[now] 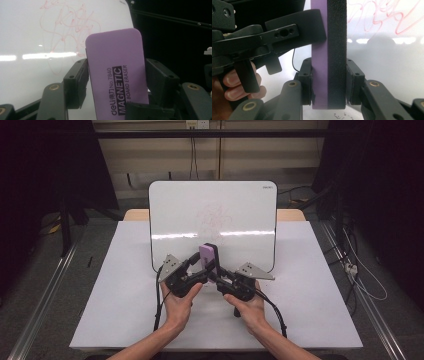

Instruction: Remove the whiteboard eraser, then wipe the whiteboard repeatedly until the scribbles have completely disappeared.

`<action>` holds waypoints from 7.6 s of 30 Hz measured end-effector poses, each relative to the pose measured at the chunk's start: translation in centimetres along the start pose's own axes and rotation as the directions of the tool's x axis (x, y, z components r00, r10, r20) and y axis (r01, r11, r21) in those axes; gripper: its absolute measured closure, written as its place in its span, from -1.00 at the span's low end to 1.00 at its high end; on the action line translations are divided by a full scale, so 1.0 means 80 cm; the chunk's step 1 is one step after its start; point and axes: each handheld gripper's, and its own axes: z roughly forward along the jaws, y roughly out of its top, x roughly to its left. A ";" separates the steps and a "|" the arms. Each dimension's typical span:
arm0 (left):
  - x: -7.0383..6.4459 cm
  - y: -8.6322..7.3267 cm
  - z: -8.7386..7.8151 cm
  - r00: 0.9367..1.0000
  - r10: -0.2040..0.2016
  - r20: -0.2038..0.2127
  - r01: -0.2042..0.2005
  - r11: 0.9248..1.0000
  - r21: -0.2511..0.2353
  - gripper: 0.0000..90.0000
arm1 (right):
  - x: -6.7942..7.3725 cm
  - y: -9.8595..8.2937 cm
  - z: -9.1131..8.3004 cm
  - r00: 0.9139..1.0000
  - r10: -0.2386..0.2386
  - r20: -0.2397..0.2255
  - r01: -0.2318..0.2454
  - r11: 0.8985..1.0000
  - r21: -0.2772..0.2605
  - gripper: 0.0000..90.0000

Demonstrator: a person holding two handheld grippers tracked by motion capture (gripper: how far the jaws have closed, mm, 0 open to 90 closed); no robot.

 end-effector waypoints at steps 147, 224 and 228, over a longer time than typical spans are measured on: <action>0.008 0.127 0.159 0.610 0.766 -0.203 -0.656 0.632 0.412 -0.08 | -0.109 -0.016 -0.157 0.945 -0.158 0.285 0.116 0.981 0.157 -0.92; 0.011 0.078 0.114 0.574 0.805 -0.147 -0.703 0.577 0.416 -0.08 | -0.106 -0.015 -0.156 0.942 -0.168 0.290 0.125 0.979 0.159 -0.92; -0.007 0.044 0.110 0.566 0.821 -0.071 -0.733 0.541 0.412 -0.08 | -0.105 -0.016 -0.157 0.943 -0.167 0.287 0.124 0.979 0.161 -0.92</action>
